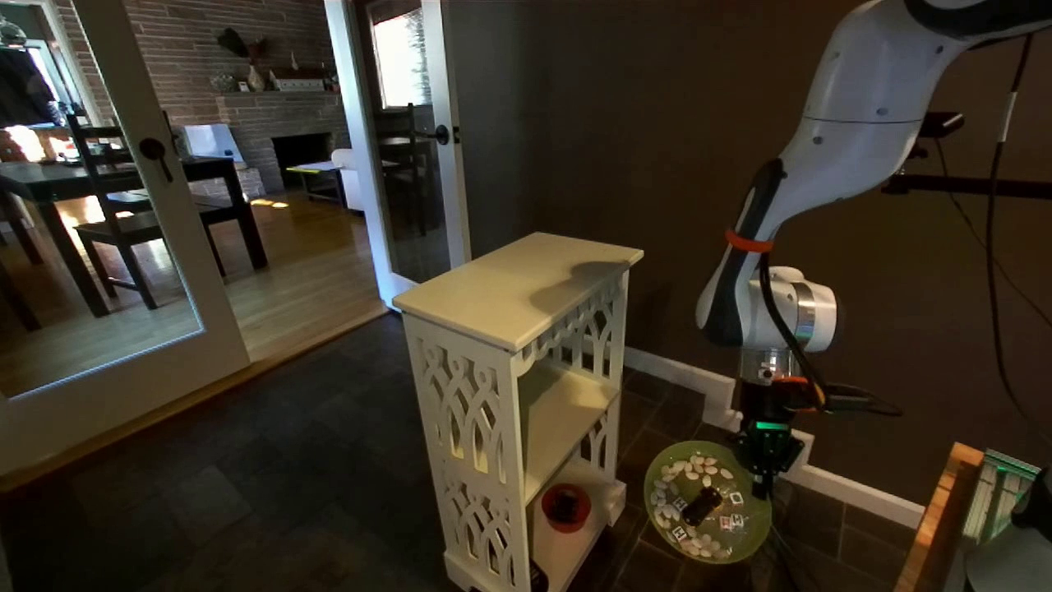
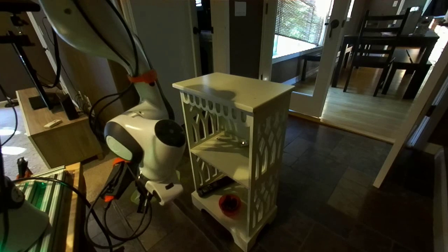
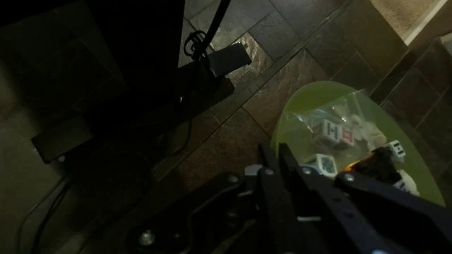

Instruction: Put the yellow plate on top of the shelf.

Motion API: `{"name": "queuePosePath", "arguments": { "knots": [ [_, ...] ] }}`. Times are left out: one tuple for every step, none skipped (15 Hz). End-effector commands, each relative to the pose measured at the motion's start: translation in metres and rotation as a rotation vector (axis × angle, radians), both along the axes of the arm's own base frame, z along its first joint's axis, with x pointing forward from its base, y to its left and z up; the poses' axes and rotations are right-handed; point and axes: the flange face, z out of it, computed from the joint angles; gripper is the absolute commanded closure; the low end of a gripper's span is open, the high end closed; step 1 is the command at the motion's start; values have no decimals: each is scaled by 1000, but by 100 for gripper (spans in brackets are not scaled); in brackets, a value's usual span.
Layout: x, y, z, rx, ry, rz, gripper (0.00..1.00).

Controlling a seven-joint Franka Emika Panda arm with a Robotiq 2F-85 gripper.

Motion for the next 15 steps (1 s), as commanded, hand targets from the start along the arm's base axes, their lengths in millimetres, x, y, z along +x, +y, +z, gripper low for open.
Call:
{"name": "queuePosePath", "arguments": {
  "knots": [
    [11,-26,15,57,-92,135,98],
    [17,-37,15,82,-123,166,98],
    [24,-47,14,112,-152,192,98],
    [29,-57,12,146,-178,220,98],
    [35,-65,11,181,-204,244,98],
    [39,-72,12,218,-223,271,98],
    [42,-78,12,256,-236,291,98],
    [45,-84,13,294,-243,311,98],
    [47,-86,14,330,-241,328,98],
    [48,-87,15,369,-230,334,98],
    [50,-87,15,403,-214,343,98],
    [52,-86,17,437,-189,341,98],
    [52,-82,19,465,-161,339,98],
    [52,-78,23,498,-139,333,98],
    [50,-74,28,535,-105,324,98]
  ]
}}
